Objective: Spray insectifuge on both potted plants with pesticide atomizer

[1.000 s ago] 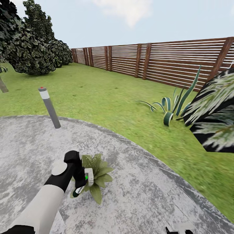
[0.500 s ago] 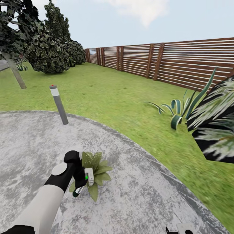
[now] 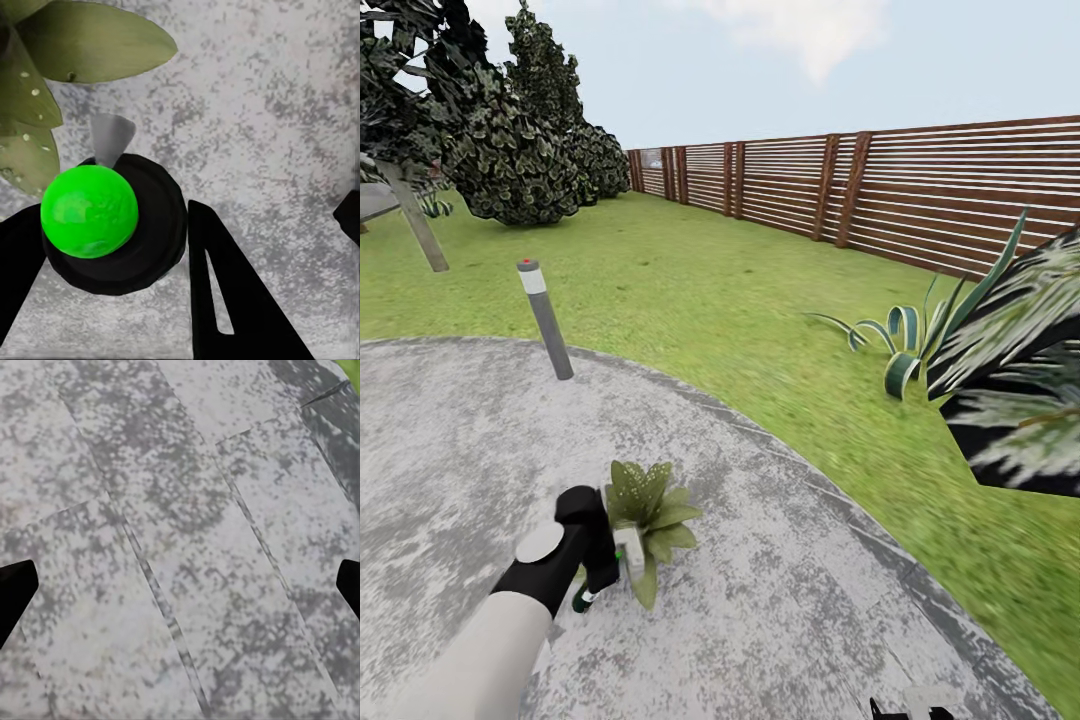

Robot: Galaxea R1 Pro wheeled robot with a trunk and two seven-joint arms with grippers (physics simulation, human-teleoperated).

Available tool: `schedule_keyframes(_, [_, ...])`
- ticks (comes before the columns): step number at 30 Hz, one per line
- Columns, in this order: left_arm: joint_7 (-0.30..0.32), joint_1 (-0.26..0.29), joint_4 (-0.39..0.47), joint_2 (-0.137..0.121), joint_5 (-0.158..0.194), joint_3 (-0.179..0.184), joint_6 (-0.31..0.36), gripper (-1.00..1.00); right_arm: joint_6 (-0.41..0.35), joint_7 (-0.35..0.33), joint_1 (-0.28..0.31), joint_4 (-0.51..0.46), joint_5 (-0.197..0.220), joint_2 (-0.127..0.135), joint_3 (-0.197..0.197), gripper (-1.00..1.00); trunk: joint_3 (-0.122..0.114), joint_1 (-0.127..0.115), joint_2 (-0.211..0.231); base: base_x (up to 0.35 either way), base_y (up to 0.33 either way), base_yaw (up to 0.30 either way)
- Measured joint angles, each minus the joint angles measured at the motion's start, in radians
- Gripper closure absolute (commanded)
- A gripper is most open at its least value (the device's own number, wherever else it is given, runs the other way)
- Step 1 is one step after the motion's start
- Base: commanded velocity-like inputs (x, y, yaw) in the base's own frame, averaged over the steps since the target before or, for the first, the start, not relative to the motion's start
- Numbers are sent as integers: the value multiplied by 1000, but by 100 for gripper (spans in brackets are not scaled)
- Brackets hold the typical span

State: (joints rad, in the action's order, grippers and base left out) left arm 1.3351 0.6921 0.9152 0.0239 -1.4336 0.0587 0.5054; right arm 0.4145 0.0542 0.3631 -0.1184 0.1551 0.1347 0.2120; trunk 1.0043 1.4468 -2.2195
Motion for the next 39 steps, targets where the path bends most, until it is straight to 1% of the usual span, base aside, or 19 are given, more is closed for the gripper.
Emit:
schedule_keyframes(3, [-8, -12, 0, 5, 2, -1, 14, 100, 0, 0, 0, 0, 0, 0, 0, -100, 0, 0, 0, 0, 0, 0])
schedule_keyframes(7, [-11, -22, 0, 8, 28, -1, 39, 100, 0, 0, 0, 0, 0, 0, 0, -100, 0, 0, 0, 0, 0, 0])
schedule_keyframes(10, [-14, -28, 0, 8, 32, -1, 45, 100, 0, 0, 0, 0, 0, 0, 0, -100, 0, 0, 0, 0, 0, 0])
schedule_keyframes(12, [-15, -71, 4, 8, 19, 6, 47, 100, 0, 0, 0, 0, 0, 0, 0, -100, 0, 0, 0, 0, 0, 0])
schedule_keyframes(14, [-10, -86, 9, 5, 22, 0, 48, 100, 0, 0, 0, 0, 0, 0, 0, -100, 0, 0, 0, 0, 0, 0])
schedule_keyframes(15, [-13, -93, 8, 3, 26, -100, 62, 100, 0, 0, 0, 0, 0, 0, 0, -100, 0, 0, 0, 0, 0, 0])
schedule_keyframes(16, [-14, -94, 10, 3, 27, -125, 64, 100, 1, 0, 0, 0, 0, 0, 0, -100, 0, 0, 0, 0, 0, 0])
schedule_keyframes(19, [-16, -95, 15, 0, 29, -166, 65, 100, 0, 0, 0, 0, 0, 0, 0, -100, 0, 0, 0, -14, -11, 0])
schedule_keyframes(21, [-18, -95, 13, 1, 30, -201, 65, 100, 0, 0, 0, 0, 0, 0, 0, -100, 0, 0, 0, -169, -140, 0])
schedule_keyframes(22, [-22, -96, 10, 1, 34, -209, 64, 100, 1, 0, 0, 0, 0, 0, 0, -100, 0, 0, 0, -96, -77, 0])
schedule_keyframes(23, [-35, -96, 6, 4, 48, -221, 61, 100, 0, 1, 0, 0, 0, 0, 0, -100, 0, 0, 0, -61, -50, 0])
schedule_keyframes(24, [-50, -96, 4, 5, 63, -226, 60, 100, 0, 1, 0, 0, 0, 0, 0, -100, 0, 0, 0, -31, -25, 0])
schedule_keyframes(25, [-78, -96, 3, 6, 90, -230, 59, 100, 0, 1, 0, 0, 0, 0, 0, -100, 0, 0, 0, -20, -16, 0])
schedule_keyframes(28, [-147, -96, -2, 8, 146, -233, 57, 100, 0, 1, 0, 0, 0, 0, 0, -100, 0, 0, 0, -6, -19, 0])
schedule_keyframes(32, [-174, -96, -25, 10, 159, -230, 58, 100, 0, 2, 0, 0, 0, 0, 0, -100, 0, 0, 0, -1, -212, 0])
schedule_keyframes(35, [-223, -97, -31, 9, 154, -231, 59, 100, 0, 1, 0, 0, 0, 0, 0, -100, 0, 0, 0, 0, -174, 0])
schedule_keyframes(37, [-253, -111, -44, 7, 148, -230, 60, 100, 0, 1, 0, 0, 0, 0, 0, -100, 0, 0, 0, 0, -30, 0])
schedule_keyframes(38, [-267, -138, -51, -3, 140, -227, 60, 100, 0, 1, 0, 0, 0, 0, 0, -100, 0, 0, 0, 0, -4, 0])
schedule_keyframes(39, [-269, -144, -52, -14, 139, -231, 60, 100, 0, 1, 0, 0, 0, 0, 0, -100, 0, 0, 0, 0, -3, 0])
